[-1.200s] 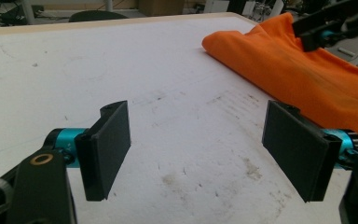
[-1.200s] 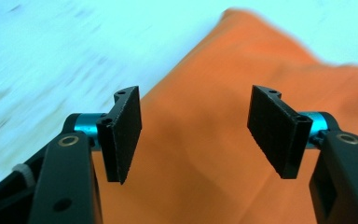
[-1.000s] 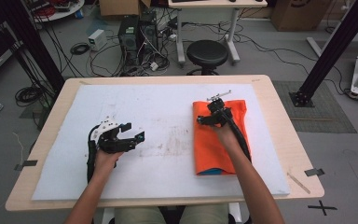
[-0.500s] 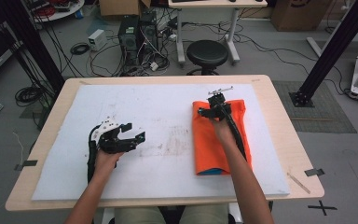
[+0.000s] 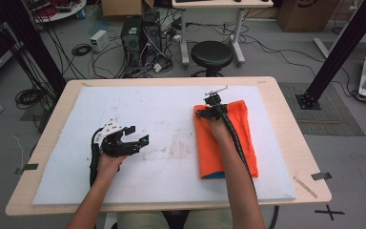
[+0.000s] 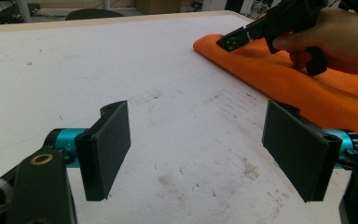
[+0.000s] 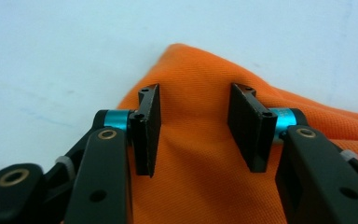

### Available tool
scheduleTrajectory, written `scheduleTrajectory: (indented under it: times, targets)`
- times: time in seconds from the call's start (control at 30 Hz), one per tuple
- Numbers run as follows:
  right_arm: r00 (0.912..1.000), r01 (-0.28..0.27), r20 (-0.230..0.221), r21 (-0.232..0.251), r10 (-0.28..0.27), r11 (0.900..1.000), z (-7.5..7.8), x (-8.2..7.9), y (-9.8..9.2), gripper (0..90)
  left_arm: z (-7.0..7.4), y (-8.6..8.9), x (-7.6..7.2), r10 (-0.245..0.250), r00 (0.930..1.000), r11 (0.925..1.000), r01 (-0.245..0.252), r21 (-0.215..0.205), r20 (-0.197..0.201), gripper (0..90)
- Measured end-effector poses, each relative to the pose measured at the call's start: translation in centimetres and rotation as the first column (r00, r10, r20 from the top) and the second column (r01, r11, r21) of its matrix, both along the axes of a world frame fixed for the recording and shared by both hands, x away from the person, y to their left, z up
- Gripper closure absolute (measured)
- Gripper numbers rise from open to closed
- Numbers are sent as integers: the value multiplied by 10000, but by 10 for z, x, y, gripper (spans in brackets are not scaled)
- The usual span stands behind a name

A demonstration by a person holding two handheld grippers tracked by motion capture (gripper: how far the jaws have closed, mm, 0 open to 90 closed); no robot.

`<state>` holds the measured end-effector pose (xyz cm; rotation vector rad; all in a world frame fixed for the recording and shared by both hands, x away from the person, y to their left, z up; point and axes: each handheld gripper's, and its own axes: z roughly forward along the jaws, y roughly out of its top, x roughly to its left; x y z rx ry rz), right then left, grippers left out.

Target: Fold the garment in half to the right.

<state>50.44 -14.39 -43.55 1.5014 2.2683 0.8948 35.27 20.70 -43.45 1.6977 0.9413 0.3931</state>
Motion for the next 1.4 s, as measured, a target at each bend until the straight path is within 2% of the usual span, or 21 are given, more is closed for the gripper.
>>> scheduleTrajectory:
  times: [0.07,0.13,0.2,0.33,0.4,0.47,0.5,0.6,0.67,0.73,0.8,0.83,0.9,0.97,1.0,1.1,1.17,1.27,1.3,1.33,1.4]
  targets:
    - [9999,-93,132,173,90,9998,5,-2,-5,473,0,0,0,5,10000,10000,-5,10,3,236]
    - [9996,67,262,429,-78,9991,13,-4,-14,448,0,0,-1,7,10000,10000,-7,27,7,236]
    - [9970,423,621,552,-457,9976,22,-7,-28,445,0,0,-1,-6,10000,10000,5,52,31,236]
    - [9889,1111,993,30,-1109,9938,33,-15,-61,518,-1,-1,-1,1,10000,10000,-1,74,-10,236]
    - [9836,1518,1062,-539,-1455,9869,33,-18,-78,588,-1,-2,-1,-8,10000,9999,8,105,-5,236]
    - [9797,1862,974,-1196,-1751,9752,30,-22,-94,666,-1,-3,-1,-14,10000,10000,14,80,-7,236]
    - [9773,2009,965,-1422,-1884,9692,28,-24,-102,668,-1,-3,-1,-22,10000,10000,22,82,0,236]
    - [9726,2314,639,-1769,-2235,9566,19,-28,-121,655,-2,-4,1,-34,10000,10000,35,79,-64,236]
    - [9726,2327,432,-1775,-2286,9562,13,-29,-127,682,-3,-5,1,-77,9999,9999,78,124,-84,236]
    - [9776,2100,162,-1479,-2100,9664,8,-30,-131,828,-3,-6,0,-117,9999,9998,119,170,-85,236]
    - [9822,1876,407,-1633,-1834,9686,9,-33,-131,861,-3,-6,0,-113,9999,9998,115,162,-103,236]
    - [9804,1972,391,-1649,-1933,9664,10,-33,-133,861,-3,-6,0,-118,9999,9998,119,162,-110,236]
    - [9717,2363,357,-1646,-2337,9576,11,-34,-137,853,-3,-6,0,-90,9999,9998,92,168,-113,236]
    - [9641,2643,207,-1722,-2648,9490,11,-34,-141,714,-3,-5,0,-63,9999,9999,65,147,-103,236]
    - [9584,2845,227,-1582,-2845,9455,12,-34,-143,693,-4,-5,0,-51,9999,9999,53,148,-119,236]
    - [9526,3020,761,-1162,-2946,9462,19,-36,-143,674,-3,-6,0,-74,9999,9998,76,170,-99,236]
    - [9526,2902,1163,-711,-2810,9543,24,-36,-141,681,-3,-6,0,-89,9999,9998,90,158,-62,236]
    - [9556,2772,1200,-554,-2692,9592,25,-30,-138,783,-3,-7,0,-90,9999,9998,90,161,-50,236]
    - [9561,2766,1143,-496,-2697,9597,24,-28,-137,844,-3,-7,0,-73,10000,9998,74,187,-50,236]
    - [9573,2724,1156,-548,-2649,9606,22,-26,-135,884,-3,-7,-1,-87,9999,9998,88,174,-55,236]
    - [9581,2768,1005,-819,-2684,9574,15,-22,-132,900,-3,-7,-1,-125,9999,9997,127,214,-68,236]
